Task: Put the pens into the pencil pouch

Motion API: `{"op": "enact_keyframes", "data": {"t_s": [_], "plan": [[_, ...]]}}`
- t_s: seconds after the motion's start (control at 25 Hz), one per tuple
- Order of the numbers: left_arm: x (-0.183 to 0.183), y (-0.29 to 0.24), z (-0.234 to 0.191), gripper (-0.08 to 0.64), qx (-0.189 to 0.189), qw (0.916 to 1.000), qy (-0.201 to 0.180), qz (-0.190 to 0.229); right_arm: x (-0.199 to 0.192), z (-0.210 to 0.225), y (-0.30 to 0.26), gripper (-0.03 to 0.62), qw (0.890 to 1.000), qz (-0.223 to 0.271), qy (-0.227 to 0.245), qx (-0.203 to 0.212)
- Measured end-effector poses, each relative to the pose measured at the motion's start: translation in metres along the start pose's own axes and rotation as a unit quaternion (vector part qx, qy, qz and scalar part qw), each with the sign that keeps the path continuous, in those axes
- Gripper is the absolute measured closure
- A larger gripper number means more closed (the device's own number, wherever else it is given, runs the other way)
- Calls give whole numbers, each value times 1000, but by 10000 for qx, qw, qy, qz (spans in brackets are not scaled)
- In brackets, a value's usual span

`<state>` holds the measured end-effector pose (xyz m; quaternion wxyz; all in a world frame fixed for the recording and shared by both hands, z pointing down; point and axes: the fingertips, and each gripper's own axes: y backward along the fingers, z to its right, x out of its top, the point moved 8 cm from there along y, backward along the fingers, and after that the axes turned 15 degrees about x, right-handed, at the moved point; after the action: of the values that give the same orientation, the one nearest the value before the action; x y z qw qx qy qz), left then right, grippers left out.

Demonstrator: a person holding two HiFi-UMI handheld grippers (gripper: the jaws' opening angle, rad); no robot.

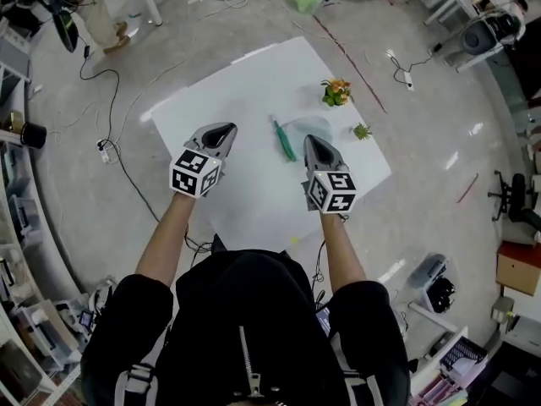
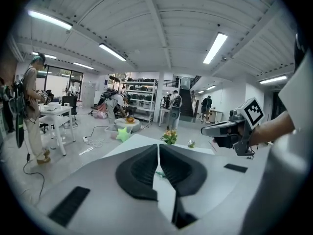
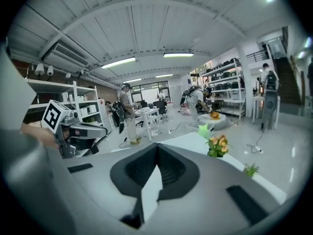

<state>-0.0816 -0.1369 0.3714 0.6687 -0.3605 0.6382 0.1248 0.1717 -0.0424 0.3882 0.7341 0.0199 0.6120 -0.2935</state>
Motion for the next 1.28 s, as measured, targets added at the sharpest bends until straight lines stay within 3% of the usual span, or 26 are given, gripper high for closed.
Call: {"op": "enact_keyframes", "data": {"t_s": [0.4, 1.28], "plan": [[26, 19, -7, 528, 36, 9991, -114, 417, 34, -19, 21, 583, 9972, 640, 325, -208], [15, 30, -11, 528, 173, 9992, 38, 347, 20, -29, 20, 584, 9980, 492, 357, -154]]}}
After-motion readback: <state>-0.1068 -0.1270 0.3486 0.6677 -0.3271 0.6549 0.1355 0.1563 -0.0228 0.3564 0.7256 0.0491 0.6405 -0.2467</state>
